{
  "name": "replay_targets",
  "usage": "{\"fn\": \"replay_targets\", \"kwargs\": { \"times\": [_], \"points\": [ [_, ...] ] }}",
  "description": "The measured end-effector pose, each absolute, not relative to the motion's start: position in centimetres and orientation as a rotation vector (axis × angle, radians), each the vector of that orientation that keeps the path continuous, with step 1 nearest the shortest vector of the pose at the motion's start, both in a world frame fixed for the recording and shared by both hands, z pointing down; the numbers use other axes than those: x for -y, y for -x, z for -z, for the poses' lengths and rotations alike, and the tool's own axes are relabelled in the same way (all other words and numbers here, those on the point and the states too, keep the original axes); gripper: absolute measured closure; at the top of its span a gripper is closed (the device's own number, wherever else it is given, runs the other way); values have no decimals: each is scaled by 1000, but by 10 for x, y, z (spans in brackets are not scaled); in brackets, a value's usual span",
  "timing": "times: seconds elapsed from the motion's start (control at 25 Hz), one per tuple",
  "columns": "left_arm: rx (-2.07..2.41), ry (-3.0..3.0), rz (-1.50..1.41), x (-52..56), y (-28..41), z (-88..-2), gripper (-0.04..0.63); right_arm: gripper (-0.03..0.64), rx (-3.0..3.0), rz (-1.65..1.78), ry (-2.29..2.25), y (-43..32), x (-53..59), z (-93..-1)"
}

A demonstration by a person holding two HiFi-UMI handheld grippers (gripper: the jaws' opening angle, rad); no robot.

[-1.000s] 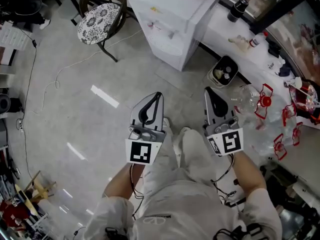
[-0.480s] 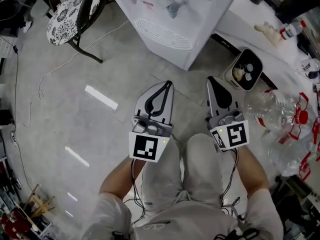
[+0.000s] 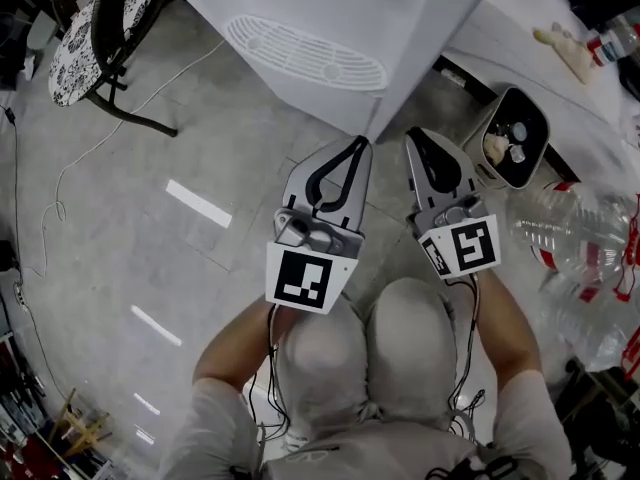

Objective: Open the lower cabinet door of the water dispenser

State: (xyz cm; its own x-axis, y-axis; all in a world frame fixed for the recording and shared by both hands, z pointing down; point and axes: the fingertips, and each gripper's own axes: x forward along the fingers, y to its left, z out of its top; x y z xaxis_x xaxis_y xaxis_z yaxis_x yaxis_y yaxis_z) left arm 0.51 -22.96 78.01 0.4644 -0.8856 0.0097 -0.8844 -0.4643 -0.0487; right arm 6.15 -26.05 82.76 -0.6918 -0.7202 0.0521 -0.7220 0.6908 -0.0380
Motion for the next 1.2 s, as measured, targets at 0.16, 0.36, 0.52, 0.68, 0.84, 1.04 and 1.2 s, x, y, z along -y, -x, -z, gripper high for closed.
{"fn": "replay_targets", "kwargs": {
  "times": [0.16,0.36,0.52,0.68,0.84,1.04,1.2],
  "points": [
    [-1564,2663,49,233,-4,-797,594,528,2854,-87,-1222,-58,274,-853],
    [-1527,2664,52,230,-2,-810,594,455,2837,-93,-1167,-49,286,-882],
    [-1516,2663,51,228,-1,-817,594,411,2827,-103,-1169,-44,302,-897],
    [-1511,2669,43,224,-2,-821,594,402,2836,-93,-1196,-39,310,-898],
    [-1502,2664,44,224,-1,-822,594,404,2833,-66,-1263,-42,311,-900],
    [-1513,2673,29,220,4,-823,594,426,2826,-53,-1293,-42,310,-900],
    [-1512,2669,11,213,7,-818,594,431,2825,-80,-1303,-43,310,-899]
  ]
}}
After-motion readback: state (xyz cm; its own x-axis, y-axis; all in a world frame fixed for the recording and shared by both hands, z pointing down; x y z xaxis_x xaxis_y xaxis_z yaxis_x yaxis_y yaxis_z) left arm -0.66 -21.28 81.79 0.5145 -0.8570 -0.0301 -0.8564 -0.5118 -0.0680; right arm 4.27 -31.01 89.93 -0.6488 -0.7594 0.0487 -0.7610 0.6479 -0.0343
